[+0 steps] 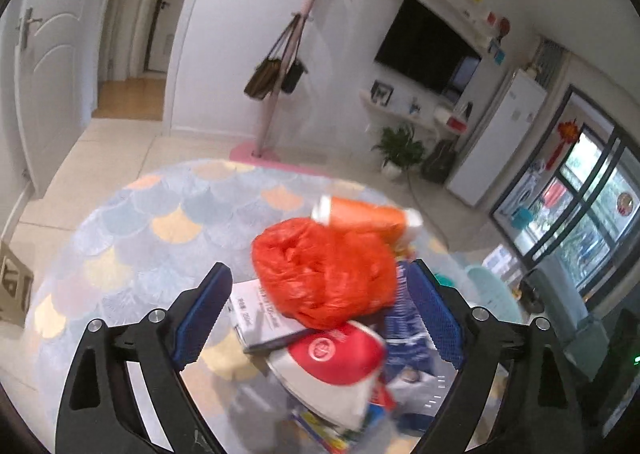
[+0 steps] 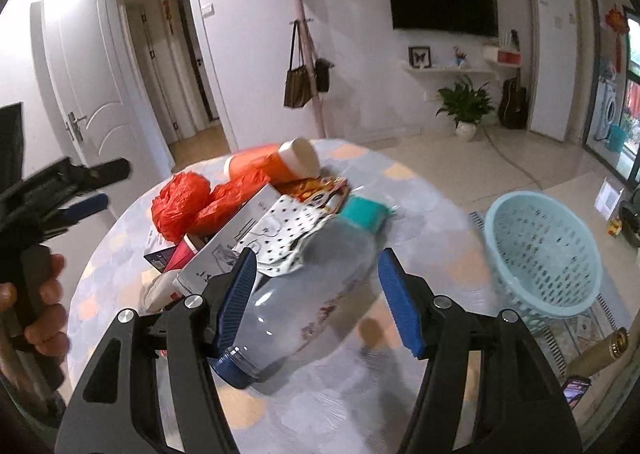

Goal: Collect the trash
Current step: 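Grasp the red plastic bag with the left tool while the right tool grasps the clear bottle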

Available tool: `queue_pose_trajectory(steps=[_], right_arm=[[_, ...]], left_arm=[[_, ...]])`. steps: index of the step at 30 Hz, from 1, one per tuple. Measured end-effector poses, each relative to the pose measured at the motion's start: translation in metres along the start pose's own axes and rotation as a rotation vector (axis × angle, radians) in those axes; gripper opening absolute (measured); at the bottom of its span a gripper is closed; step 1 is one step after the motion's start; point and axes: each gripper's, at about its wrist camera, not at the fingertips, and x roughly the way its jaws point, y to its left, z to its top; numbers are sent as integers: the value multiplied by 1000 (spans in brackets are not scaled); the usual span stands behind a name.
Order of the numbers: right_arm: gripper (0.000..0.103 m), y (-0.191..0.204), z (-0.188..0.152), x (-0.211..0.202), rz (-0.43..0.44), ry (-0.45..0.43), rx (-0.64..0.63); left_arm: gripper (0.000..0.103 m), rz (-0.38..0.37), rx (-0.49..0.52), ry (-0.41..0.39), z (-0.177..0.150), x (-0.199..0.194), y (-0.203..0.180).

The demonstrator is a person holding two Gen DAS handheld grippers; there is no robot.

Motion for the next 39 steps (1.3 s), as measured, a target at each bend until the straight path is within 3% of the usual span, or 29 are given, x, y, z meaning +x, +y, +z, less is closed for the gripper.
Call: queue_pose_trajectory(steps=[5, 8, 11, 16, 20, 23, 30, 33, 39], right_arm=[[60, -7, -6, 23, 14, 107, 62], [75, -5, -18, 34, 25, 174, 115], [78, -1, -23, 45, 22, 208, 162], [78, 2, -20, 59, -41, 230, 187], [78, 2, -17, 62, -60, 235, 183], [77, -1, -17, 61, -73, 240, 178], [55, -16, -13, 43, -124, 261, 126], [55, -27, -15, 38, -170, 269, 114], [55, -53, -25, 59, -172, 322, 175]], left_arm=[[87, 14, 16, 60, 5, 37, 6], [87, 36, 36, 100, 3, 56, 7], [86, 23, 49, 113, -2, 64, 5], [79, 2, 60, 124, -1, 65, 6], [63, -20, 81, 127, -2, 65, -1], [52, -38, 103, 109, -4, 58, -4], [43, -83, 102, 79, -3, 37, -13], [42, -90, 124, 63, -5, 26, -19], [42, -110, 133, 36, -9, 10, -32]])
